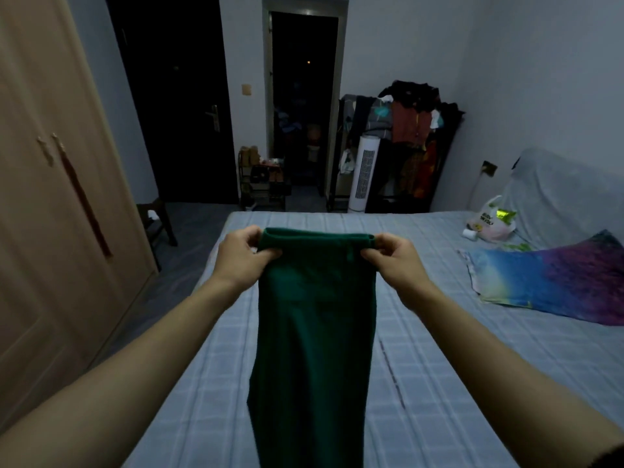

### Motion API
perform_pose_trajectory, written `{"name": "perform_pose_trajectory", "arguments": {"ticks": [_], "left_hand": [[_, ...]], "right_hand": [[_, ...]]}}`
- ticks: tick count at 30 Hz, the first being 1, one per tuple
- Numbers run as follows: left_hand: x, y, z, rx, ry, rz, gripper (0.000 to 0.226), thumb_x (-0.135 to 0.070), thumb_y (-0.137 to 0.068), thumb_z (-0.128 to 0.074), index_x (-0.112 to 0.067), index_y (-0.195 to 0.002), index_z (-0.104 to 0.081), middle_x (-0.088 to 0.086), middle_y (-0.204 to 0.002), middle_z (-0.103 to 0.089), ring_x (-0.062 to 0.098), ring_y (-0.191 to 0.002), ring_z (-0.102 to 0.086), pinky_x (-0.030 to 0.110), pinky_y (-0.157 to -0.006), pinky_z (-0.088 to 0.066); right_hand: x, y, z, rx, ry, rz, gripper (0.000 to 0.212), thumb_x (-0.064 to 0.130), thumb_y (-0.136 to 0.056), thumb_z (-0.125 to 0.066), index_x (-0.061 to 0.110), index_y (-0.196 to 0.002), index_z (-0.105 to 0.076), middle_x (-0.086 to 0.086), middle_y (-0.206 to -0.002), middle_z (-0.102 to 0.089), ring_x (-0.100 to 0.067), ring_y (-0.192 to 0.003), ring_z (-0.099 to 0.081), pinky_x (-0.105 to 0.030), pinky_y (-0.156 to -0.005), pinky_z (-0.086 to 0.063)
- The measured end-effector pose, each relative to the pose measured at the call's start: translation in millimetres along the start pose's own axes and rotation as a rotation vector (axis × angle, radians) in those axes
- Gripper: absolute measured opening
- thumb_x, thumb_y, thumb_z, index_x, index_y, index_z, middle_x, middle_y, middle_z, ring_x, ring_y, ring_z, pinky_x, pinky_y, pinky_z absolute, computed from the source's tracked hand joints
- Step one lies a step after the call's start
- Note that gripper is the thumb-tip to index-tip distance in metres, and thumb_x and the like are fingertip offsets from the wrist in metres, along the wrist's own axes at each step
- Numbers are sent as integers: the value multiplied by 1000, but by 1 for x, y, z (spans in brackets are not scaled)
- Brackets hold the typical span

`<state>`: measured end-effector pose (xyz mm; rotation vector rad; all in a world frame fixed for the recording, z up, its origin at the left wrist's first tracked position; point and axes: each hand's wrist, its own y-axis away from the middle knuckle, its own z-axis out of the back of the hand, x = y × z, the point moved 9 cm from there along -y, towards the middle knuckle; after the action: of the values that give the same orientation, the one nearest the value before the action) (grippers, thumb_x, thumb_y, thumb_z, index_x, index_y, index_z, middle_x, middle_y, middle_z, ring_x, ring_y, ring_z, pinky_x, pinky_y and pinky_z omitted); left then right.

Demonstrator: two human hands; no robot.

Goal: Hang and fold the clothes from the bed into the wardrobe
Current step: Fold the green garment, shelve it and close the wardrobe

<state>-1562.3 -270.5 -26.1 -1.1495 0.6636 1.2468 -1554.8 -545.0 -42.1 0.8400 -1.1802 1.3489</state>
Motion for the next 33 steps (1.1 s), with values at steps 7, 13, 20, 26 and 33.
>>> {"name": "perform_pose_trajectory", "arguments": {"ticks": [7,13,20,26,33], "left_hand": [[-64,-63,40,-131,82,-180,13,-4,-86,-72,-3,-98,-66,15,-99,-70,27,-96,-69,48,-85,-59],[-107,-25,61,-102,13,-330,15,-3,-86,-72,1,-97,-64,16,-97,-69,26,-94,-68,37,-81,-60],[-5,68,29,32,-56,-114,19,2,-79,-77,-14,-81,-67,8,-83,-71,29,-84,-70,52,-77,-59],[104,205,-21,165,-90,120,24,3,-74,-81,-16,-72,-65,0,-71,-70,24,-74,-70,50,-70,-58],[171,337,-49,374,-192,299,23,3,-73,-79,-13,-69,-62,-7,-65,-64,18,-69,-66,45,-70,-58]], "right_hand": [[99,-50,5,-65,-56,330,11,-1,-92,-63,0,-102,-67,-13,-96,-72,-13,-84,-70,-24,-76,-59],[135,-20,12,14,-79,438,12,-3,-92,-61,-2,-103,-65,-17,-97,-69,-19,-88,-68,-31,-81,-59],[12,56,-9,148,12,274,13,-4,-92,-60,2,-101,-66,-14,-94,-72,-28,-91,-70,-38,-82,-59],[-137,174,-23,282,100,57,20,-11,-85,-62,7,-89,-68,-12,-81,-70,-21,-78,-67,-47,-77,-55],[-233,299,-30,423,125,-178,25,-9,-85,-60,14,-89,-69,-4,-81,-72,-18,-77,-70,-34,-70,-57]]}}
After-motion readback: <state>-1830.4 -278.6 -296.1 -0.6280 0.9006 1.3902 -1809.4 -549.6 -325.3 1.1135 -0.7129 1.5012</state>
